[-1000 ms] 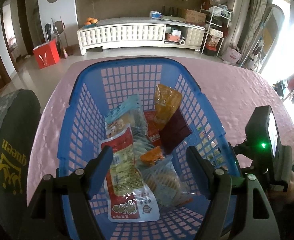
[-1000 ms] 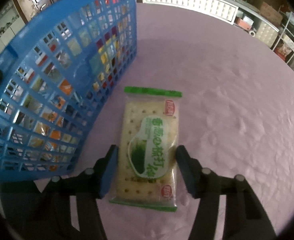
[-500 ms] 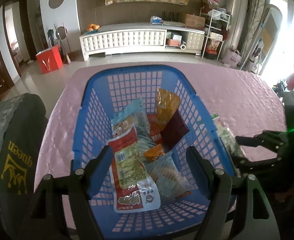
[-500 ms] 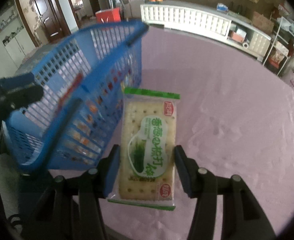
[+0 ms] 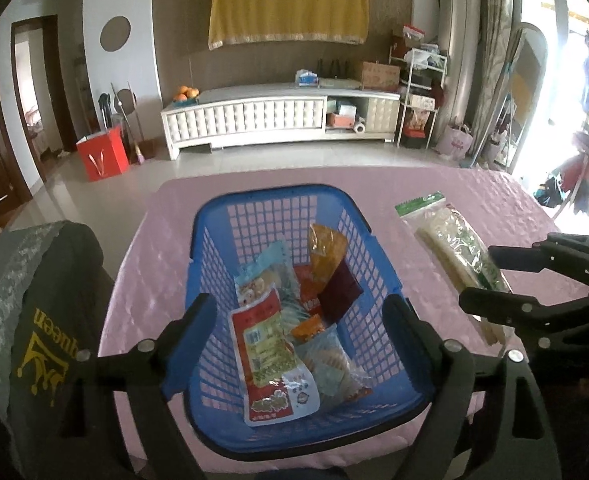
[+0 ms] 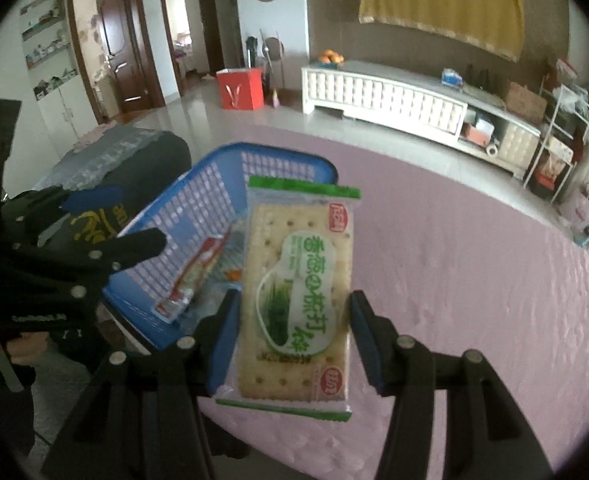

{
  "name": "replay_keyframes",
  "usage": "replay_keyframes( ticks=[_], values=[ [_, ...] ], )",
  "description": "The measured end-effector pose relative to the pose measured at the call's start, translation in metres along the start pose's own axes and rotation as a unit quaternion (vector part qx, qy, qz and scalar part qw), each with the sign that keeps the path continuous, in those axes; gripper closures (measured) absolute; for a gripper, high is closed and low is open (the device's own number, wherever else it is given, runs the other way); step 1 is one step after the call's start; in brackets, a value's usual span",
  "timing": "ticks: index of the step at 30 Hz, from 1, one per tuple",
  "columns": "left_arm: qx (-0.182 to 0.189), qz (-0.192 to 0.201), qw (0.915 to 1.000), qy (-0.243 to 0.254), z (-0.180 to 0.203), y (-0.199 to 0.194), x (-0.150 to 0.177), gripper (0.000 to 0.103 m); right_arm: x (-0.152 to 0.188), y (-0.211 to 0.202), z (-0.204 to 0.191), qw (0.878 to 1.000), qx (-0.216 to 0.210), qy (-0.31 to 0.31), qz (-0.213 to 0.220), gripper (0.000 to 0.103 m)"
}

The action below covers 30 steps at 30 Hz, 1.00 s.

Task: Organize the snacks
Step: 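Lift the cracker pack over the basket and open the right gripper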

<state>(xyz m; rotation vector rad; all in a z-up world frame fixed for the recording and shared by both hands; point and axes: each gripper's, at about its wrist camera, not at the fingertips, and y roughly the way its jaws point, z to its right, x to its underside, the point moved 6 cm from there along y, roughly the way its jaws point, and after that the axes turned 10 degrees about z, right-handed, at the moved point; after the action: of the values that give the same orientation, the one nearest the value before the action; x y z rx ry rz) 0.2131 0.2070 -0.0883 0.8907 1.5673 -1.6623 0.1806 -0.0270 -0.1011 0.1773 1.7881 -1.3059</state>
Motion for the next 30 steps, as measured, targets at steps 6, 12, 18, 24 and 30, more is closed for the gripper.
replay_keyframes(
  ticks=[6, 12, 18, 24, 30],
  values=[
    [-0.008, 0.017, 0.9998, 0.0, -0.012, -0.009, -0.008, 0.013, -0.017, 0.009, -0.006, 1.0, -0.014, -0.004, 0.013, 0.045],
    [-0.031, 0.018, 0.9992, -0.018, -0.035, -0.008, -0.006, 0.013, -0.026, 0.024, -0.019, 1.0, -0.027, -0.01, 0.009, 0.045],
    [-0.065, 0.026, 0.9975, -0.014, -0.054, -0.01, -0.003, 0.013, -0.032, 0.046, -0.03, 0.999, -0.041, -0.01, -0.007, 0.045],
    [-0.061, 0.023, 0.9972, -0.036, -0.072, 0.003, 0.005, 0.013, -0.027, 0.074, -0.039, 0.998, -0.051, -0.006, -0.037, 0.044],
    [-0.062, 0.02, 0.9958, -0.064, -0.092, 0.014, 0.012, 0.001, -0.023, 0.099, -0.044, 0.997, -0.023, -0.039, -0.061, 0.044]
  ],
)
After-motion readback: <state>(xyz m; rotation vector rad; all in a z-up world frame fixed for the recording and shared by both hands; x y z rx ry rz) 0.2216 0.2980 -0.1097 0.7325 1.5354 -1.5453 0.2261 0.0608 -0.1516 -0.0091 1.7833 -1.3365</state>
